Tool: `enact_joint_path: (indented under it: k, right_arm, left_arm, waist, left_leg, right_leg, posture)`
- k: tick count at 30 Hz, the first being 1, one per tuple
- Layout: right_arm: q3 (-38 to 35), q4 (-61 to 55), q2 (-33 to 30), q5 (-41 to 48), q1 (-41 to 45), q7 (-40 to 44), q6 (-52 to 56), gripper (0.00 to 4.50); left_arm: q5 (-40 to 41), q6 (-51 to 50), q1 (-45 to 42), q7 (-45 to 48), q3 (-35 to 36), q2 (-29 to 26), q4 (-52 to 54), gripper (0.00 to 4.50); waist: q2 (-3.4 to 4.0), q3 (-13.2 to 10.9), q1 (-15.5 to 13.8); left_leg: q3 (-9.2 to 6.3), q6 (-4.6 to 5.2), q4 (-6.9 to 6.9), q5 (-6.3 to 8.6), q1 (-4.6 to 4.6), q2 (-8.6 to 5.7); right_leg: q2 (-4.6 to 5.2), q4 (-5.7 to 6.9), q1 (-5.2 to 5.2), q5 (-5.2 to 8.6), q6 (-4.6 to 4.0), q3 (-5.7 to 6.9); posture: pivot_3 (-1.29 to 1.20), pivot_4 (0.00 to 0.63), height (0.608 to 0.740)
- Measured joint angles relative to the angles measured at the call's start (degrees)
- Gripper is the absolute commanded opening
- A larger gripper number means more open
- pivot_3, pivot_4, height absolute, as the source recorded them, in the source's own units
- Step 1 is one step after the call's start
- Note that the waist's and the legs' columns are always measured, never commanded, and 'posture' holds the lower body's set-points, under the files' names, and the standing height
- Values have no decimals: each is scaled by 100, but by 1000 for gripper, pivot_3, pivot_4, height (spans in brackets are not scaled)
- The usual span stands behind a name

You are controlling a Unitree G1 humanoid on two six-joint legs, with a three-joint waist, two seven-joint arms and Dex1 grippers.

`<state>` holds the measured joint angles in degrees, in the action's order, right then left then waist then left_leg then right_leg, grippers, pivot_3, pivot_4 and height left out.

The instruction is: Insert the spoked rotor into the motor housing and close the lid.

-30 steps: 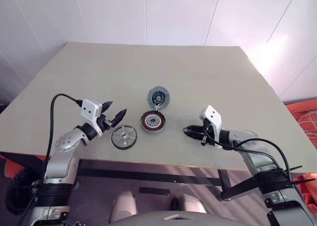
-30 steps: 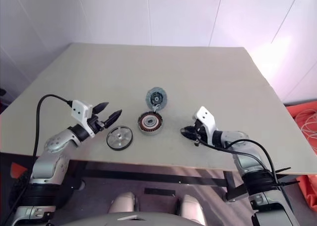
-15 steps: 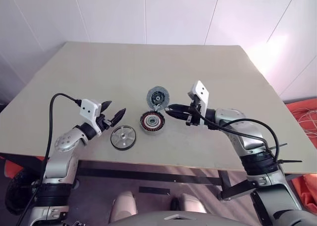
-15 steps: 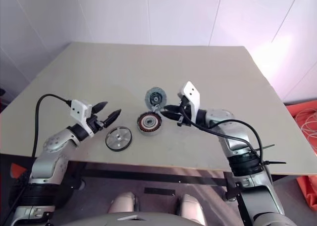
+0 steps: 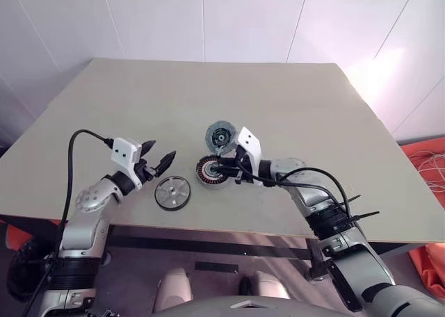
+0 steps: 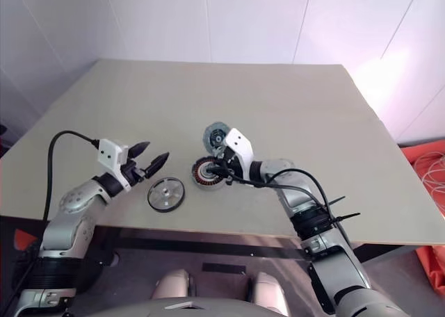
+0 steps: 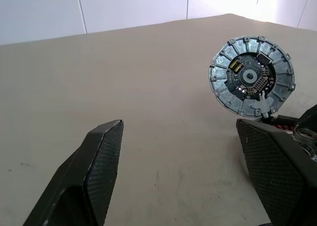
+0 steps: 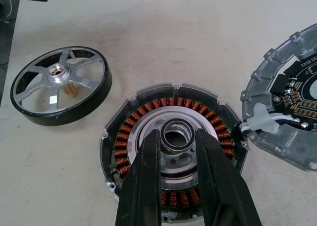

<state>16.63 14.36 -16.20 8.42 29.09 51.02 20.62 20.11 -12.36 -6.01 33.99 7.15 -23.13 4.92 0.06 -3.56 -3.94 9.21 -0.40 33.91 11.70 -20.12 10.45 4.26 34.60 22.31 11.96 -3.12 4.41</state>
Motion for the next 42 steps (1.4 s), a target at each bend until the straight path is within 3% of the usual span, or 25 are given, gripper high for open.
enact_joint_path:
  k: [34, 42]
  right_arm:
    - [44, 220, 117, -267, 92, 46, -73, 682]
    - [44, 192, 82, -251, 76, 175, -72, 3385]
  left_arm:
    - [-2, -128, 37, -116, 5, -19, 222, 3856]
    - [-3, -128, 13, -130, 14, -20, 220, 3856]
  waist:
    - [0, 0, 2]
    - [0, 0, 1]
  left_leg:
    - [2, -2, 1, -1, 3, 0]
    - [2, -2, 1, -1, 5, 0]
  right_leg:
    - [0, 6, 0, -1, -2, -2]
    - [0, 7, -1, -1, -2, -2]
  posture:
    - [0, 0, 740]
    - [0, 0, 740]
